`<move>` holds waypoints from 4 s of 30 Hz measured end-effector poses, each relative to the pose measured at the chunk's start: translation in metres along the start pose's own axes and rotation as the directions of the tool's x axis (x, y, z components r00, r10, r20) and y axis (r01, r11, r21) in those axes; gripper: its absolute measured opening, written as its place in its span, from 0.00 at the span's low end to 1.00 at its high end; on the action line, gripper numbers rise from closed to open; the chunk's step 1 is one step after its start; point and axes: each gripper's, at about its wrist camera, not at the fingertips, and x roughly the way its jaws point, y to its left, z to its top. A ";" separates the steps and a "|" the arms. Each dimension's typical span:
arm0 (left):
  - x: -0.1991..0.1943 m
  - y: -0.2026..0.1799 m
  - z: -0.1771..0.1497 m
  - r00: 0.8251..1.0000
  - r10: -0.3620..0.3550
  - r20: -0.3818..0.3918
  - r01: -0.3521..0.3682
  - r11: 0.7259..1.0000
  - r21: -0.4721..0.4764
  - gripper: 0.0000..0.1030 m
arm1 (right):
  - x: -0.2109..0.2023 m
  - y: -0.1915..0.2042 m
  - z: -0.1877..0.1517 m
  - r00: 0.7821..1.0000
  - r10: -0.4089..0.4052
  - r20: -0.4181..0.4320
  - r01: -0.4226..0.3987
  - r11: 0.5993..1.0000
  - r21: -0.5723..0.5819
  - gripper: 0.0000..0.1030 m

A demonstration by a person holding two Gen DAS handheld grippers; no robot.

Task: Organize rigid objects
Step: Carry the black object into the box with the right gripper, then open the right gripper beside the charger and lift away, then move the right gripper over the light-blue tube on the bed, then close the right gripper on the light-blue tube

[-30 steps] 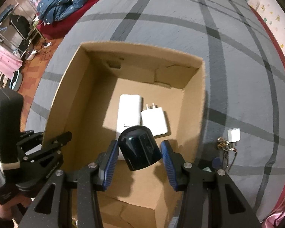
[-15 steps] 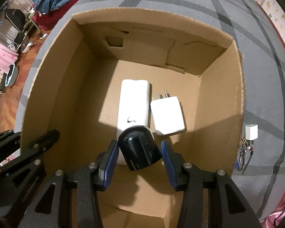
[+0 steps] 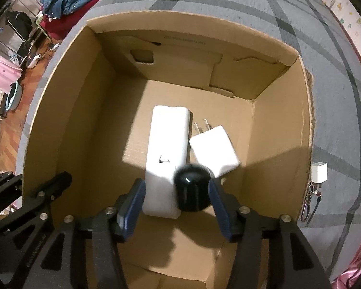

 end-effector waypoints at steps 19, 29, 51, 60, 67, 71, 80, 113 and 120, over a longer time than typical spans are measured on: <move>0.000 -0.002 0.001 1.000 0.012 -0.001 -0.012 1.000 0.003 0.12 | -0.031 0.002 0.002 0.998 0.005 0.065 -0.005 1.000 0.005 0.59; 0.001 -0.003 0.000 1.000 0.020 -0.002 -0.020 1.000 0.007 0.12 | -0.056 -0.007 -0.002 0.994 -0.006 0.113 0.003 1.000 0.030 0.74; 0.002 -0.005 0.001 1.000 0.030 -0.006 -0.030 0.999 0.013 0.12 | -0.103 -0.067 -0.021 0.974 -0.064 0.215 0.036 0.991 0.132 1.00; 0.001 -0.007 0.001 0.999 0.033 -0.006 -0.033 0.999 0.015 0.12 | -0.111 -0.113 -0.039 0.974 -0.104 0.203 0.062 0.977 0.202 1.00; 0.001 -0.008 0.001 0.999 0.034 -0.006 -0.034 0.999 0.017 0.12 | -0.103 -0.144 -0.056 0.977 -0.126 0.172 0.081 0.966 0.244 1.00; 0.001 -0.008 0.001 0.999 0.035 -0.006 -0.035 0.999 0.015 0.12 | -0.094 -0.159 -0.067 0.980 -0.124 0.159 0.079 0.961 0.265 1.00; 0.002 -0.010 0.002 0.999 0.046 -0.009 -0.046 0.999 0.012 0.12 | -0.057 -0.175 -0.090 0.987 -0.103 0.121 0.064 0.955 0.291 1.00; 0.001 -0.015 0.002 0.998 0.065 -0.007 -0.065 0.998 0.004 0.12 | 0.037 -0.184 -0.109 0.999 -0.017 -0.047 0.030 0.958 0.285 0.93; 0.001 -0.015 0.001 0.998 0.066 -0.006 -0.066 0.998 0.004 0.12 | 0.037 -0.179 -0.110 0.998 0.013 -0.062 0.006 0.957 0.290 0.31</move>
